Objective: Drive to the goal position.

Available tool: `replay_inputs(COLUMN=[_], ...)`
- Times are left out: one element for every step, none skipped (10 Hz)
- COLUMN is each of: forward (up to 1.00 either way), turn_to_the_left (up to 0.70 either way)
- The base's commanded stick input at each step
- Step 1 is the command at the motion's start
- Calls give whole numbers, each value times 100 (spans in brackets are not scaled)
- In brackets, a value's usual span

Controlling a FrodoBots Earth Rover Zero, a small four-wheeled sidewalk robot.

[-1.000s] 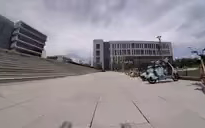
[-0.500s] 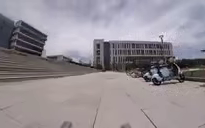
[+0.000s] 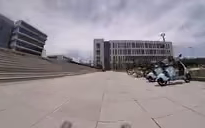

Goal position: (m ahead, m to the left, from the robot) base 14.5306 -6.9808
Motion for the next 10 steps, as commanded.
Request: replay_inputs(forward=[70, 70, 70, 70, 70, 70, 70, 70, 70, 70], turn_to_the_left=[0, 0, 0, 0, 0, 0, 0, 0, 0, 0])
